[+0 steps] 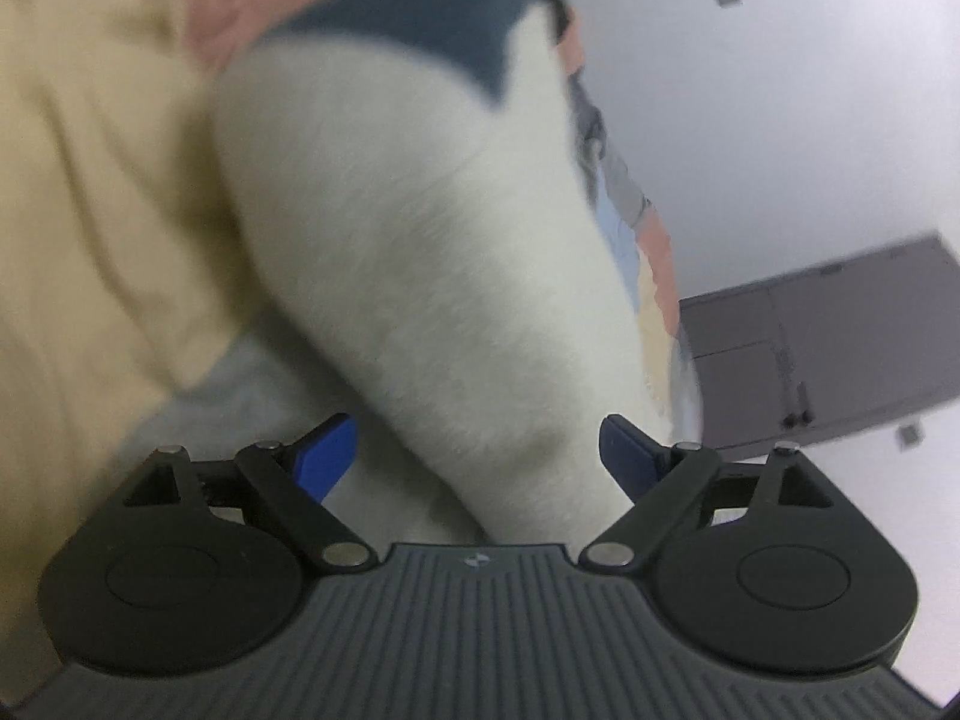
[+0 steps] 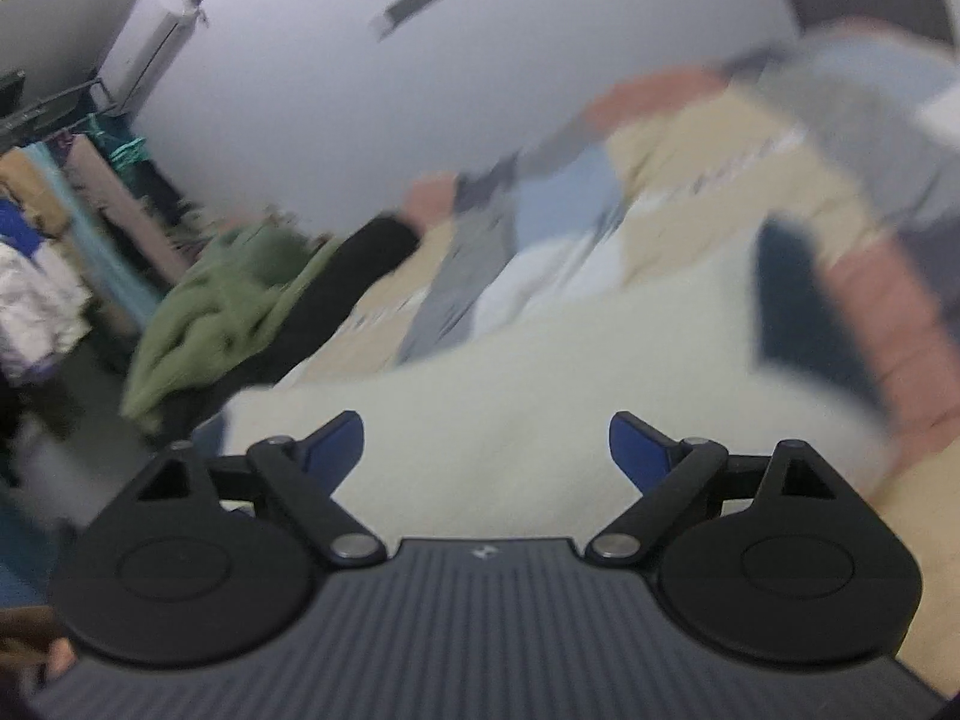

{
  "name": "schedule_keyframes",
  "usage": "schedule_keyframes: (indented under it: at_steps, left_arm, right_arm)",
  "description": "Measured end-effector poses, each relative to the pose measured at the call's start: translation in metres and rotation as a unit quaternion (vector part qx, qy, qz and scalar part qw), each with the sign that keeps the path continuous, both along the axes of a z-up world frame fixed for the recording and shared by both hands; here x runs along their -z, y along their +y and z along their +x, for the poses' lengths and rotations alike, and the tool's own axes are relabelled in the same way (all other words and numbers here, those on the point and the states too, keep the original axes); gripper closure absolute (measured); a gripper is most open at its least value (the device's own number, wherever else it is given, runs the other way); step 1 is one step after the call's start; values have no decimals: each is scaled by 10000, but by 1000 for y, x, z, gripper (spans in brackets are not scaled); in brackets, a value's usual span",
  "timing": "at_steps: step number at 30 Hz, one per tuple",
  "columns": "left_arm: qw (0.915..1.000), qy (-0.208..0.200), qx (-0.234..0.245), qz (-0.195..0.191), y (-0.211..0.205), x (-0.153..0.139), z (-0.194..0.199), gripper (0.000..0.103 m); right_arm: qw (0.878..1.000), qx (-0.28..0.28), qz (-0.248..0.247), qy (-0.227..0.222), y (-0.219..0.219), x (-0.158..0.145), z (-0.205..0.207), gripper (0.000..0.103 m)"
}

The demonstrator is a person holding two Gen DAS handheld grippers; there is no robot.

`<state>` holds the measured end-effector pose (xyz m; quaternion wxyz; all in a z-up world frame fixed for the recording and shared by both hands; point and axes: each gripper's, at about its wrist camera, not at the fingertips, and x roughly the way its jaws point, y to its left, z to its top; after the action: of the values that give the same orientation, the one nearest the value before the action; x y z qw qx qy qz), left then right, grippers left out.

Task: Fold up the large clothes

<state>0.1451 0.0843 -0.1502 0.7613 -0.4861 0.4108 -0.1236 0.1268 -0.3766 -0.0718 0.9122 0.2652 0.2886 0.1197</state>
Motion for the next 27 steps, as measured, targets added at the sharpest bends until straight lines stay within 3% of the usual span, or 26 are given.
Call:
schedule_keyframes:
  at_steps: [5, 9, 14, 20, 22, 27]
  left_arm:
    - [9983, 203, -277, -470, 0, 20, 8, 12]
    - [9961, 180, -462, -734, 0, 27, 14, 12]
    - [9873, 307, -633, -1424, -3, 46, 21, 12]
    - [9809, 202, -808, -1757, 0, 52, 20, 12]
    - [9787, 180, -862, -1853, 3, 54, 20, 14]
    - [9767, 138, -1096, -1839, 17, 53, 14, 14]
  right_arm:
    - [9943, -389, 811, 580, 21, 26, 6, 13]
    - [9790, -439, 1612, 1171, 33, 56, 14, 13]
    - [9535, -373, 2317, 1889, 47, 99, 28, 10]
    - [9445, 155, 2900, 1535, 44, 106, 33, 10]
    - [9358, 347, 3157, 1530, 41, 110, 30, 10]
    - [9257, 1234, 3315, 1341, 18, 109, 12, 12]
